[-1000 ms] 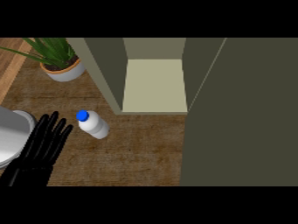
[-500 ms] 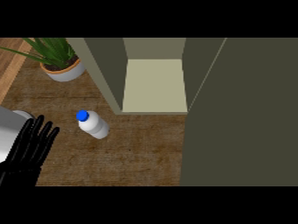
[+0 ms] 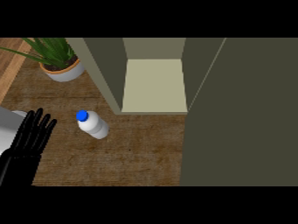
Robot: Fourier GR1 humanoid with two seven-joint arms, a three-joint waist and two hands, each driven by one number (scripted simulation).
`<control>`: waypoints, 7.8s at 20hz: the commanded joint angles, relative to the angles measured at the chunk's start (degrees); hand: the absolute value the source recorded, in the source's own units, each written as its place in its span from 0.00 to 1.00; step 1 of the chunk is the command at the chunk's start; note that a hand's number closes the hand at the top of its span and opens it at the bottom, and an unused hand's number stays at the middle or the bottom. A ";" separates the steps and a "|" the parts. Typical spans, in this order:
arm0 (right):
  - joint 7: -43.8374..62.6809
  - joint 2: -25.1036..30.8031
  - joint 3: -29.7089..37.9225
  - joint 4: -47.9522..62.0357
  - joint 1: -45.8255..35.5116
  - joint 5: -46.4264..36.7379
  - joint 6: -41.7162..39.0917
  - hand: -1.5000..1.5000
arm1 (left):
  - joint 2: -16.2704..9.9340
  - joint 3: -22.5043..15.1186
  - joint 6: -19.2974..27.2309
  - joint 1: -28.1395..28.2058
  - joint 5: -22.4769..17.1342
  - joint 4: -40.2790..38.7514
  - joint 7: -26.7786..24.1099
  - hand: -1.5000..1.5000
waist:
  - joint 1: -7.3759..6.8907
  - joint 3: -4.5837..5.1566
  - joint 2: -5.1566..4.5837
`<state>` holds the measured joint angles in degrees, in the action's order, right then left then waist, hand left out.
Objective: Pick up the bottled water, place it into the cabinet and close the cabinet
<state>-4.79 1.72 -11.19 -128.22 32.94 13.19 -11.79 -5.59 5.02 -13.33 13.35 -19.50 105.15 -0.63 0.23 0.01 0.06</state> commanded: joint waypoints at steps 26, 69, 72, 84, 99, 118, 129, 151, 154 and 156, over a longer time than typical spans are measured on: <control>-4.74 2.84 -1.04 -0.66 4.65 1.08 -2.60 0.00 | -4.94 9.18 -8.70 -28.74 6.68 -63.31 -22.98 0.00 | 0.60 0.05 -0.19; -6.38 3.53 -3.92 1.27 5.60 0.03 -1.82 0.00 | -1.71 9.84 -24.25 -43.75 10.96 -93.95 -39.18 1.00 | 1.41 0.12 -0.41; -5.85 3.17 -1.50 4.52 0.45 1.28 -1.42 0.00 | 0.08 9.58 -21.46 -43.73 11.59 -93.94 -41.56 1.00 | 1.37 0.14 -0.60; -8.08 3.12 -2.25 5.05 3.47 0.26 -0.99 0.00 | 0.58 10.11 -17.74 -38.00 10.35 -89.43 -44.86 1.00 | 0.09 0.00 0.01; -8.23 3.90 -3.79 2.84 5.83 -0.16 -0.68 0.00 | -3.23 15.02 -22.71 -34.04 -1.25 -78.69 -33.01 1.00 | 0.07 -0.02 0.11; -5.74 2.67 -6.13 4.50 0.98 0.17 1.41 0.00 | 5.54 -5.60 4.30 -26.22 -7.04 -32.83 -10.54 1.00 | -0.06 -0.05 0.14; -8.15 4.03 -7.15 5.82 2.20 -0.56 1.20 0.00 | 5.55 -16.00 23.29 -35.73 -6.69 -29.98 -4.99 1.00 | 0.40 -0.02 0.03; -4.83 3.47 -9.02 7.27 -2.21 1.28 0.41 0.00 | 2.95 -17.69 44.73 -50.27 9.62 -39.13 -2.72 1.00 | 5.37 -0.14 -0.91; -5.58 3.08 -8.08 8.68 -3.93 0.56 0.80 0.00 | 0.95 -18.54 45.66 -49.19 11.57 -40.22 -2.79 1.00 | 5.47 -0.15 -1.15; -4.31 2.92 -9.50 8.02 -4.08 0.17 1.02 0.00 | -0.39 -18.30 45.25 -48.81 11.90 -40.83 -3.65 1.00 | 6.15 -0.06 -1.41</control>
<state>-9.86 4.67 -20.14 -120.38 29.81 13.67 -10.79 -5.25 -13.43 32.94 -18.23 -10.91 74.90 -8.83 3.57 0.27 0.44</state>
